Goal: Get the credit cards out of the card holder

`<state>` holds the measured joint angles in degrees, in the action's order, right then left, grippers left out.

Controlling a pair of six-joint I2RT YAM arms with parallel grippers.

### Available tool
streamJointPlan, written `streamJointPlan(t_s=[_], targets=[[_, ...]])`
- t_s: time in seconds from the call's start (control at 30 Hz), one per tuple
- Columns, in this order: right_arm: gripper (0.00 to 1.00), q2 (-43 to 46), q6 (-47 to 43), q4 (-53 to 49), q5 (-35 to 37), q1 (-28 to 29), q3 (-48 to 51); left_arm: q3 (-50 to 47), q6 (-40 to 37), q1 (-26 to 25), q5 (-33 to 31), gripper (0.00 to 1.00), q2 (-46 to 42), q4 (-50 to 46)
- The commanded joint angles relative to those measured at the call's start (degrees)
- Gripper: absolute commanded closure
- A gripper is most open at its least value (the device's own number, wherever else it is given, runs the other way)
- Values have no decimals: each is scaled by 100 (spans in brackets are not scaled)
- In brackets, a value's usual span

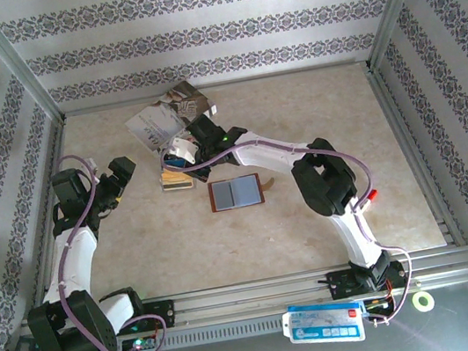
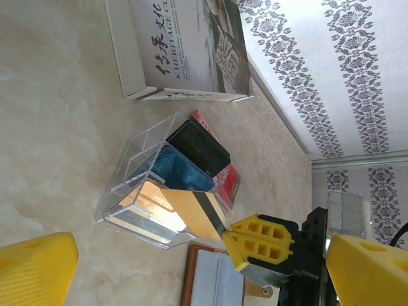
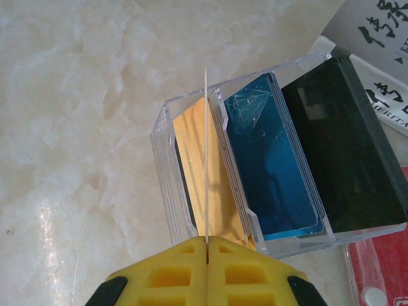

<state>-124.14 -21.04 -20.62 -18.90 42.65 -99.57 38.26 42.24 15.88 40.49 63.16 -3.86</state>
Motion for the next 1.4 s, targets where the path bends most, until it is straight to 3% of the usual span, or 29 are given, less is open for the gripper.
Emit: streamJointPlan(t_s=[0.0,0.47,0.77,1.0,1.1,1.23,1.37], targets=[[100,-111,-111,-46,-96,58,-243,-17,-126,80,108,0,24,72],[96,-312,-293,-449,-444,77,-515,-25,-165,82,126,0,12,37],[96,-447,-235,-442,106,105,-646,-21,-205,82,99,0,-38,-27],[95,-433,-199,-413,36,102,-675,-22,-206,82,108,0,-39,-22],[90,-458,-203,-459,-4,102,-664,-30,-207,82,108,0,-41,-26],[72,-409,-47,-408,213,110,-636,-21,-229,80,107,0,-41,-32],[69,-152,333,-226,491,90,-535,-21,-252,78,79,0,-48,-53]])
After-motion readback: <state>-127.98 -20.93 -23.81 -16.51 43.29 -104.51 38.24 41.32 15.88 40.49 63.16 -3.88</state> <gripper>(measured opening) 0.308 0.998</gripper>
